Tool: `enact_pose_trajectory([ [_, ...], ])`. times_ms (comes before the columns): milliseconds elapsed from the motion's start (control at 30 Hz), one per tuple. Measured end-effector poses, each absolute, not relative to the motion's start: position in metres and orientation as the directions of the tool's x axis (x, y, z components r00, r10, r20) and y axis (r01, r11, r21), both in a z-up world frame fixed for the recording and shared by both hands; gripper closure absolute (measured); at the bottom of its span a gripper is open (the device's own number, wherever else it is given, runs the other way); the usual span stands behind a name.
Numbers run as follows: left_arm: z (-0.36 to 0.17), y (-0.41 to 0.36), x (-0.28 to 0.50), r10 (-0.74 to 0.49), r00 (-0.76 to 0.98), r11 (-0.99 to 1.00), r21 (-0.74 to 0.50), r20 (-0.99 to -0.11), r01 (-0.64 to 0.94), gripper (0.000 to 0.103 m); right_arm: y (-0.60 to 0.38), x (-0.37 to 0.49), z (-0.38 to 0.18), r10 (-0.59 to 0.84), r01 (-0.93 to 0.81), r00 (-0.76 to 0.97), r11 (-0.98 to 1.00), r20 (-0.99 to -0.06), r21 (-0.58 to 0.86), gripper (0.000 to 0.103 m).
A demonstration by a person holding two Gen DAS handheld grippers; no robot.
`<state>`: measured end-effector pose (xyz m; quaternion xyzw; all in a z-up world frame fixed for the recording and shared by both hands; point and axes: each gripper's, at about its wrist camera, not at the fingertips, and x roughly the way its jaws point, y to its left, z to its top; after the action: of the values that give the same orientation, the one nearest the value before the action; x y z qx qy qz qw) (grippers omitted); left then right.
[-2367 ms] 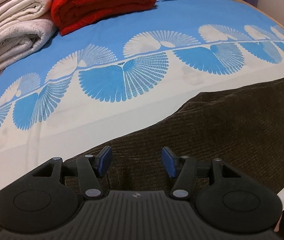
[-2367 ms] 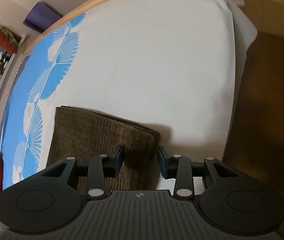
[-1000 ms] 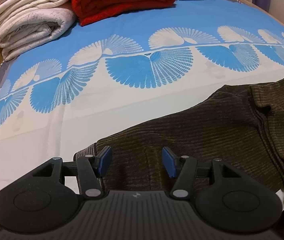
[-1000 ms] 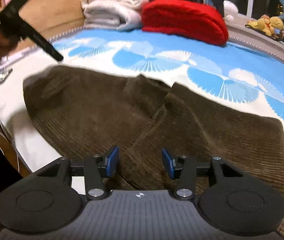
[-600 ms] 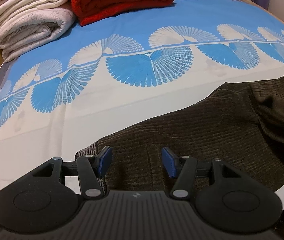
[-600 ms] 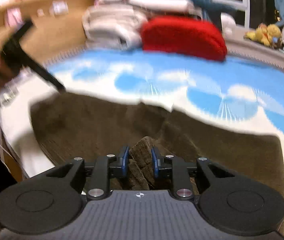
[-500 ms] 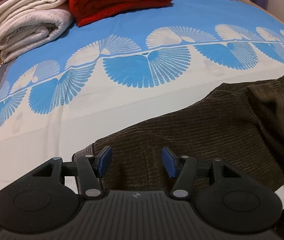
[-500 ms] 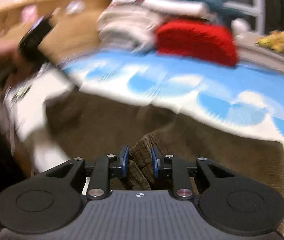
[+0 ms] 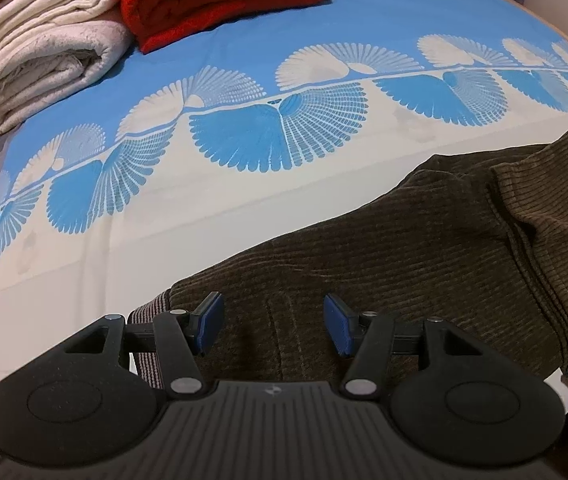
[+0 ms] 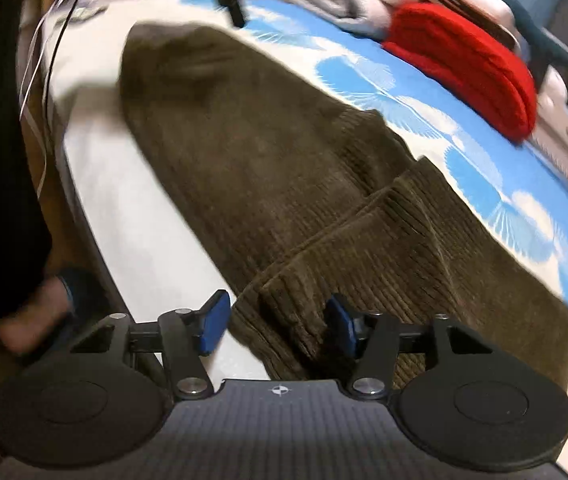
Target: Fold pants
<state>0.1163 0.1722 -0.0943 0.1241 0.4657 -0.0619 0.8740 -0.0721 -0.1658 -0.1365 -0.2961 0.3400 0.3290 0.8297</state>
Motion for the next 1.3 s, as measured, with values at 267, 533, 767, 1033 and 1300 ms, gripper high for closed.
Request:
enact_pose_trajectory([
  [267,-0.092,0.182,0.116,0.002,0.564,0.967,0.145,-0.826,0.209,0.042,-0.212,-0.037,-0.073,0.44,-0.57,0.655,0.821,-0.614,-0.019,0.086],
  [533,-0.093,0.187,0.116,0.011,0.561,0.967,0.152,-0.828,0.205,0.042,-0.283,-0.043,0.016,0.431,-0.363,0.887,0.872,-0.166,0.328,0.088],
  [767,-0.093,0.182,0.117,0.01,0.557,0.966,0.152,-0.83,0.209,0.042,-0.176,-0.033,-0.081,0.52,-0.584,0.548,0.799,-0.655,0.144,0.082],
  [1033,-0.093,0.17,0.124,0.001,0.555,0.961,0.154,-0.832,0.23,0.042,-0.172,-0.035,-0.086,0.461,-0.532,0.593,0.84,-0.661,0.108,0.063],
  [1300,-0.082,0.123,0.125,-0.191,0.534,0.95,-0.019,-0.824,0.311,0.043,-0.21,-0.024,-0.091,0.393,-0.378,0.608,0.907,-0.69,0.184,0.061],
])
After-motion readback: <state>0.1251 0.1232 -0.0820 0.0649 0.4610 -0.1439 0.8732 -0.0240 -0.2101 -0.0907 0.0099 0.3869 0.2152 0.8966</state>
